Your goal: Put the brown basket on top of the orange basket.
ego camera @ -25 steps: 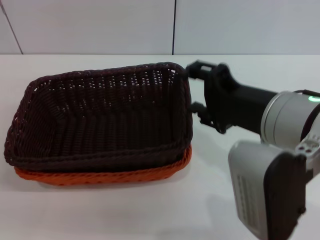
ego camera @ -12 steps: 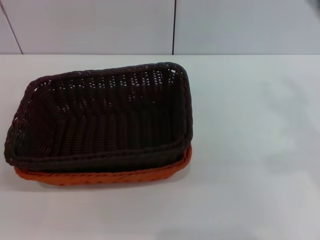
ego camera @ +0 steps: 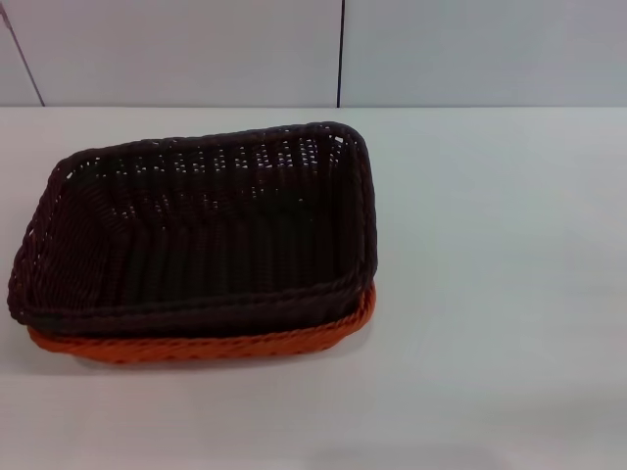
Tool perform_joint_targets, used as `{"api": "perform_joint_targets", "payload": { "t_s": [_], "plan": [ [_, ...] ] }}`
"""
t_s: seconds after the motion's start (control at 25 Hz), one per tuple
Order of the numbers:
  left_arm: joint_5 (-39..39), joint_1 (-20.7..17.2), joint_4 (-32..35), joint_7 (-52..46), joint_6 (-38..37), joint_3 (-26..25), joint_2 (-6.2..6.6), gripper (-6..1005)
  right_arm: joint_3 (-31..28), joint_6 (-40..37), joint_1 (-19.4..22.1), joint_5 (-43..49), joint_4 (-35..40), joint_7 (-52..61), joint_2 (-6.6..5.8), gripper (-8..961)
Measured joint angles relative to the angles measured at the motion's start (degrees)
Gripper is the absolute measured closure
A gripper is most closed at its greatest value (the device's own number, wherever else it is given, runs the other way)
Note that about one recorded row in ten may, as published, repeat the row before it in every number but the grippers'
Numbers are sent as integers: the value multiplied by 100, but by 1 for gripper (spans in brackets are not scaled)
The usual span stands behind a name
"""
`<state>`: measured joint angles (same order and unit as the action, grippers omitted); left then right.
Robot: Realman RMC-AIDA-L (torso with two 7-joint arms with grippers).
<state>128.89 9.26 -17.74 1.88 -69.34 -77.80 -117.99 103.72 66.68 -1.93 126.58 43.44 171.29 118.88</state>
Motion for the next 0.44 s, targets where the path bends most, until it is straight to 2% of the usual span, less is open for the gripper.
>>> {"api": "perform_joint_targets", "payload": {
  "t_s": [0.16, 0.44],
  "plan": [
    [5, 18, 13, 22, -215, 36, -5, 188, 279, 382, -243, -210, -795, 286, 47, 280],
    [4, 46, 85, 0, -267, 38, -15, 188, 565, 502, -259, -450, -971, 46, 53, 281]
  ]
}}
